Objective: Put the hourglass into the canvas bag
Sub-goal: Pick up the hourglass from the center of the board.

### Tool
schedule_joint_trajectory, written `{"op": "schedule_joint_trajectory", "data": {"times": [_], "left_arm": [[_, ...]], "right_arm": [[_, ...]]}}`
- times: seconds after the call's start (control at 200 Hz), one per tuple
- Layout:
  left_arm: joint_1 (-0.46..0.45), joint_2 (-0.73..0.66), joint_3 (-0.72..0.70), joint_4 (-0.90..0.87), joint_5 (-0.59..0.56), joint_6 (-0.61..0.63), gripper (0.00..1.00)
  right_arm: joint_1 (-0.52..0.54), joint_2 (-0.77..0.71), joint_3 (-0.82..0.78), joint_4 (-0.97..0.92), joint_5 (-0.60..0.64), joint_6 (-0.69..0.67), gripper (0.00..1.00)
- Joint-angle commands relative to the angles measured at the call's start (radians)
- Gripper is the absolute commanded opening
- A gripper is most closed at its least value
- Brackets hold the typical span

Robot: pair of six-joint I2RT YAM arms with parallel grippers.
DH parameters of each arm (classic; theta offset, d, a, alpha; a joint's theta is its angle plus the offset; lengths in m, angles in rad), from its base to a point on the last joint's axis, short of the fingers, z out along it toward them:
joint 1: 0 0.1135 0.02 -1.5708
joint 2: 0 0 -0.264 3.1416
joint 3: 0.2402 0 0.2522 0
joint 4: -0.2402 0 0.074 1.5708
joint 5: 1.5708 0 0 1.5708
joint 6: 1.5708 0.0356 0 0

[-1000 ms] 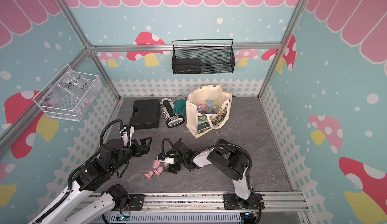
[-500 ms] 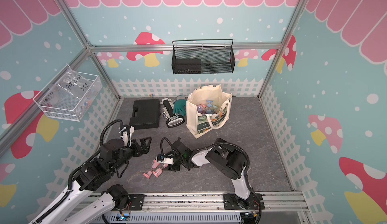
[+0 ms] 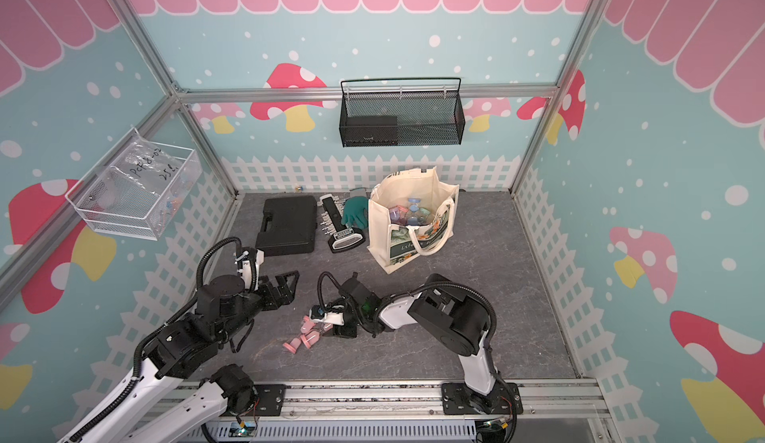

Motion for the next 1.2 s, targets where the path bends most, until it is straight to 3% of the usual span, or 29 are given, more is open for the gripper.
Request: {"op": "schedule_joint_trajectory", "data": {"times": [0.0,0.41,0.785,0.936,1.191], "left_arm": [[0.005,0.002,0.017,-0.015,-0.009,0.013,1.00],[0.005,0.021,0.055,-0.015,-0.005,0.029,0.99],[0.005,0.058,0.106,0.003,0.009,0.065,0.99],[0.006,0.086,0.146,0.018,0.010,0.095,1.00],[0.006,0.169,0.207,0.093,0.060,0.128,0.99]], "right_arm": [[0.008,-0.069,-0.025,-0.015,0.005,-0.003,0.38],[-0.032,-0.213,-0.103,-0.006,-0.022,0.088,0.36],[-0.131,-0.378,-0.128,-0.011,-0.095,0.242,0.34],[-0.193,-0.482,-0.083,-0.081,-0.118,0.333,0.35],[-0.297,-0.598,0.108,-0.312,-0.030,0.435,0.35]]}}
